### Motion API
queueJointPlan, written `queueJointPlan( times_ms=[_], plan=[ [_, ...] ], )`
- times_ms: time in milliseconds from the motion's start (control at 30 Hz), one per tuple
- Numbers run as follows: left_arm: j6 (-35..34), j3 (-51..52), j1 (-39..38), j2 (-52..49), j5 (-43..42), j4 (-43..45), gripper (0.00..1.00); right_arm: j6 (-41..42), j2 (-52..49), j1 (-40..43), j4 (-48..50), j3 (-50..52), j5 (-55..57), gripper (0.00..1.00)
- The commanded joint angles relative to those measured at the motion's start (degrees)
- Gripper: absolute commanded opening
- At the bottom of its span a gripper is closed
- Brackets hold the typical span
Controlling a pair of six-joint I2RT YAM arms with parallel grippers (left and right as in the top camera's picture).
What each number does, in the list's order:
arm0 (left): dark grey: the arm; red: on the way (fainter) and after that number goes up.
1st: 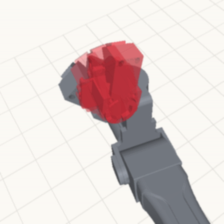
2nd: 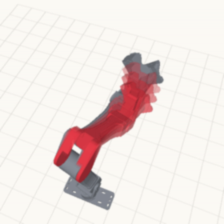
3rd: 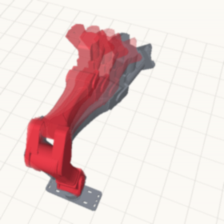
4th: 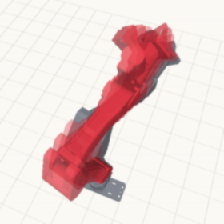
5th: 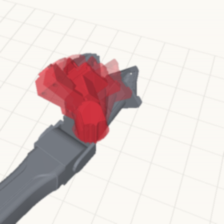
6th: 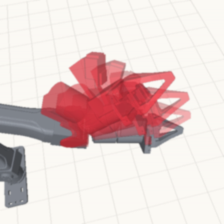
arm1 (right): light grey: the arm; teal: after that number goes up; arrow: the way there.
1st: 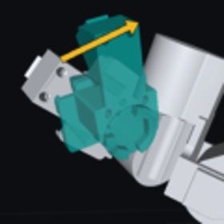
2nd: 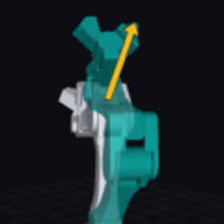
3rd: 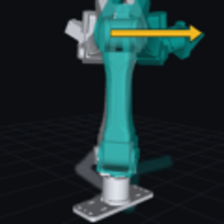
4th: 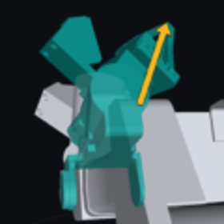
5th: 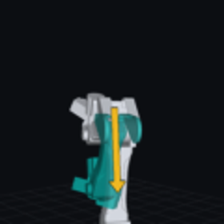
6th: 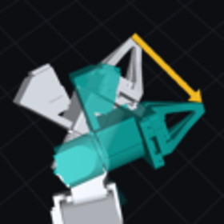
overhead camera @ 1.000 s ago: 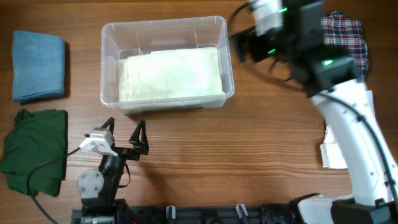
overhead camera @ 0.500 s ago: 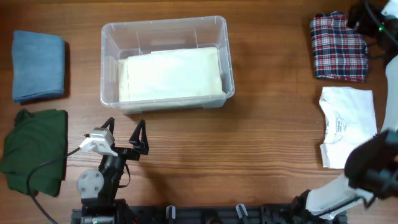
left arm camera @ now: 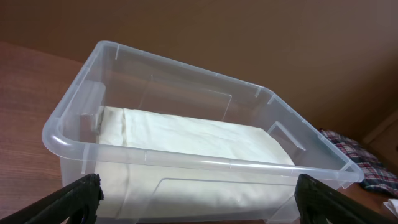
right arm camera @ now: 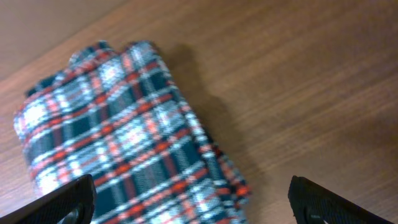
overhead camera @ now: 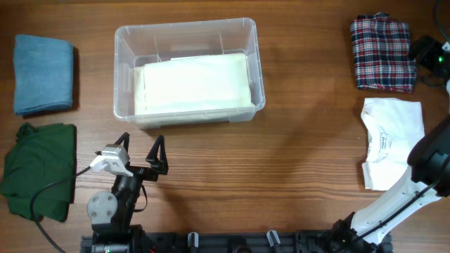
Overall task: Pack container
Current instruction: 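Move the right gripper back to the plaid shirt at the right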
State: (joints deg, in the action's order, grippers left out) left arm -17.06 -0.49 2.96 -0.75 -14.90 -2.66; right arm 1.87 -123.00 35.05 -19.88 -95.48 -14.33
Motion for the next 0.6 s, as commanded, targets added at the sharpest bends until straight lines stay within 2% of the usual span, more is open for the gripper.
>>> queueJointPlan(
  times_ms=[0,367,567],
  plan=[
    [0.09,0.15,-0.28,0.37,0.15,-0.35,1.00,-0.33,-2.73,2.60,0.87,-0.46,-4.44,1.00],
    [0.09,0.15,-0.28,0.37,0.15,-0.35,1.00,-0.11,-9.33,4.79,1.70,-0.46,-13.20,1.00],
    [0.09,0.15,-0.28,0.37,0.15,-0.35,1.00,3.06,-11.85,4.79,2.93,-0.46,-18.18,1.00]
  ],
)
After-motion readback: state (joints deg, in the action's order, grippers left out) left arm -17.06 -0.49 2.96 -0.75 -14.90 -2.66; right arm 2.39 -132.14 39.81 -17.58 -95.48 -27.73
